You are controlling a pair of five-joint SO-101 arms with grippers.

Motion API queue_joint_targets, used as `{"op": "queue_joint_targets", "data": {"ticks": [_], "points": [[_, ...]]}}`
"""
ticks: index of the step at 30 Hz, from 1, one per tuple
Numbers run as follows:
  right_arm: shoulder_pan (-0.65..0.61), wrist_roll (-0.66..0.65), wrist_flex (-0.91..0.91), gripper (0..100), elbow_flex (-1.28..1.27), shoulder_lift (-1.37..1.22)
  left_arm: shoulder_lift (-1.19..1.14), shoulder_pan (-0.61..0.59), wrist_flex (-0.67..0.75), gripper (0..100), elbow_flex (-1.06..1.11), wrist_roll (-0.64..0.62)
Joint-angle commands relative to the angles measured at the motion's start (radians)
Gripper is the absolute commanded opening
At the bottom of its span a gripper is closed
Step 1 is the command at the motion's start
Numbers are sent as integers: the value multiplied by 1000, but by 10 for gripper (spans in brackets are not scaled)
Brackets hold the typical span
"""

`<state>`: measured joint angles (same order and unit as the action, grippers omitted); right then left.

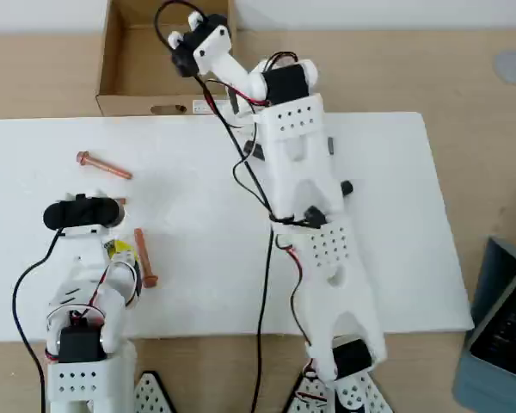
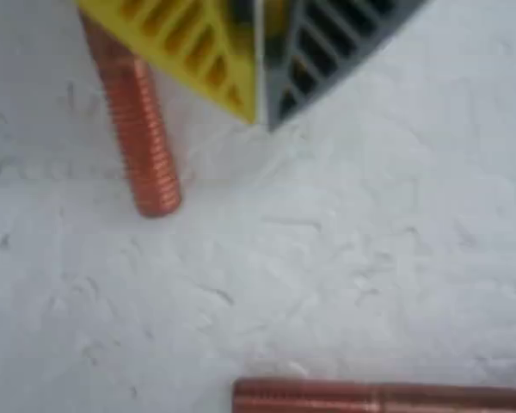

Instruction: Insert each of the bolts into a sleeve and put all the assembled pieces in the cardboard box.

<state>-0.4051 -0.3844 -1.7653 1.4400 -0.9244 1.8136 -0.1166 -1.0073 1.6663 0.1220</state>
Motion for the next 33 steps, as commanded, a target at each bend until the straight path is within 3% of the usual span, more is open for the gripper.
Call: {"op": "queue_joint_targets", "data": {"ticks": [1,6,16,33], "points": [[16,-41,-23,148,-173,153,12,-8,0,2,-3,3],[24,-103,-15,148,-343,203,12,-9,0,2,-3,3],[77,-198,0,148,-346,117,12,-9,-2,2,-3,3],[64,-233,107,148,-348,-16,12,-12,-2,2,-3,3]]}}
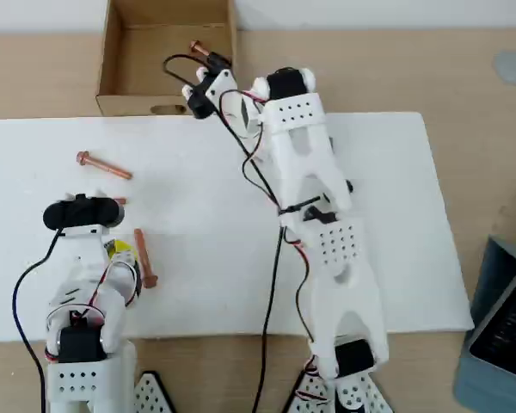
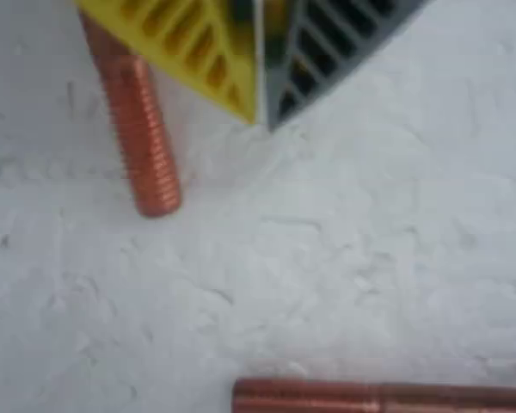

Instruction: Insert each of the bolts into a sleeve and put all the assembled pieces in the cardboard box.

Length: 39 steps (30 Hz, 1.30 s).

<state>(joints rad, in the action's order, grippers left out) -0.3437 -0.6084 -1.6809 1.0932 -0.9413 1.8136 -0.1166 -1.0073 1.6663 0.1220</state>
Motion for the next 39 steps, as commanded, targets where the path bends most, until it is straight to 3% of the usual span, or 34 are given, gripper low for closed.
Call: {"op": "queue_joint_targets", "data": {"ticks": [1,18,25,31,39], "points": [[-2,-9,32,148,-1,-7,12,-12,-2,2,-3,3],[-21,-58,97,143,1,-143,12,-12,-2,2,-3,3],[-45,-71,89,12,1,-143,12,-11,-2,2,-3,3],[-51,-60,9,11,110,-142,12,-8,-2,2,-3,5],[-50,55,-107,11,311,-142,12,-6,-2,2,-3,9]]}}
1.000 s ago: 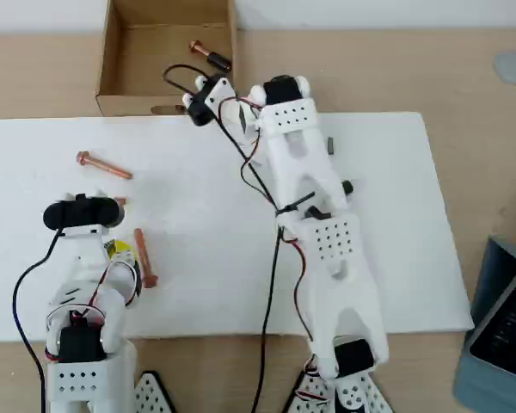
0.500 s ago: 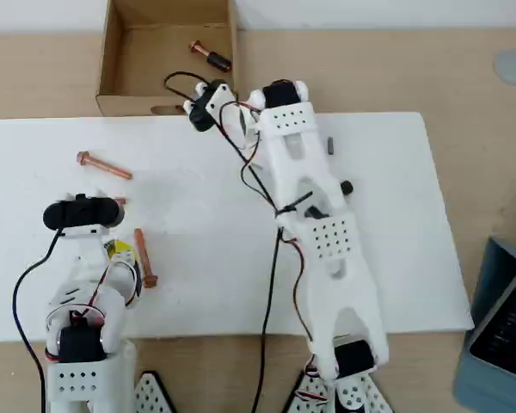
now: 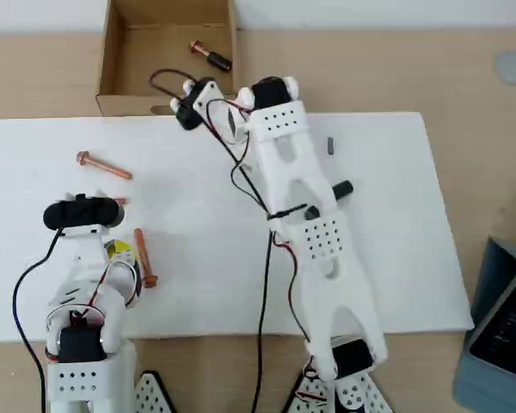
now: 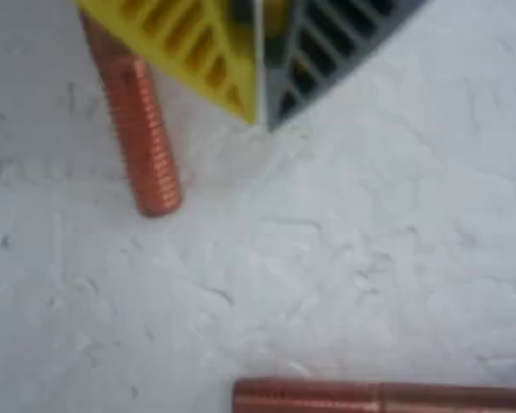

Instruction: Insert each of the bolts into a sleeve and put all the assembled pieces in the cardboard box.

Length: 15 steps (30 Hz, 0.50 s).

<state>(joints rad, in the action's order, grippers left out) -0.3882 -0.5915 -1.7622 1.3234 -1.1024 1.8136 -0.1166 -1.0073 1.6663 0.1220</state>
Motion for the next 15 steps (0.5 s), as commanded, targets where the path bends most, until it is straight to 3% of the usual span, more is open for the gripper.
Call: {"op": "queue_joint_targets", "data": {"ticks": [1,15], "points": [[-4,48,-26,11,85,21,12,-6,-2,2,-3,9],[-1,160,-26,10,-269,417,12,-5,0,2,-3,9]]}}
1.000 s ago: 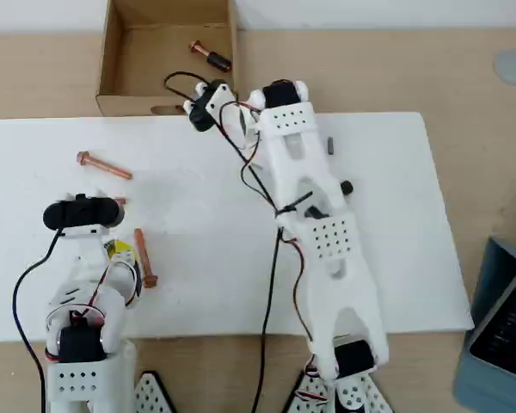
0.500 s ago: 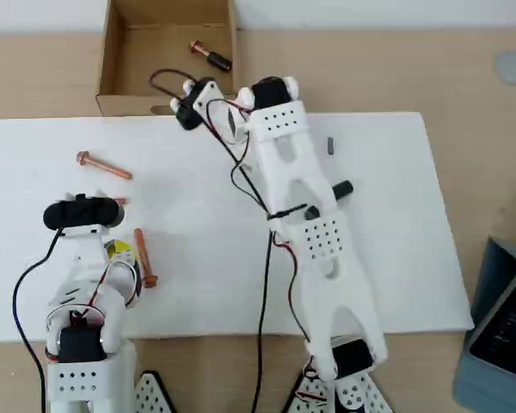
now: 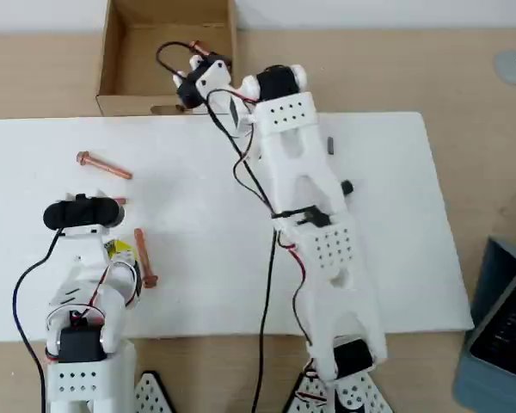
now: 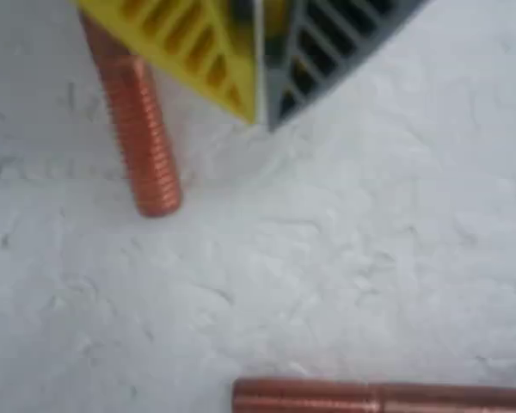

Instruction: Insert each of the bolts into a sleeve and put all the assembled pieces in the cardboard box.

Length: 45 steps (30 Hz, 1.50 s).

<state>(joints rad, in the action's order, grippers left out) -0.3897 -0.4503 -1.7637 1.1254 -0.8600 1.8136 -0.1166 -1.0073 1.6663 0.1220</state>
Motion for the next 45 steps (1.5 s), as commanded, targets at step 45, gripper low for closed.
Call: {"op": "queue_joint_targets", "data": {"ticks": [45], "points": [[383,677,253,9,-1699,1623,-56,-6,-97,2,-278,-55]]}}
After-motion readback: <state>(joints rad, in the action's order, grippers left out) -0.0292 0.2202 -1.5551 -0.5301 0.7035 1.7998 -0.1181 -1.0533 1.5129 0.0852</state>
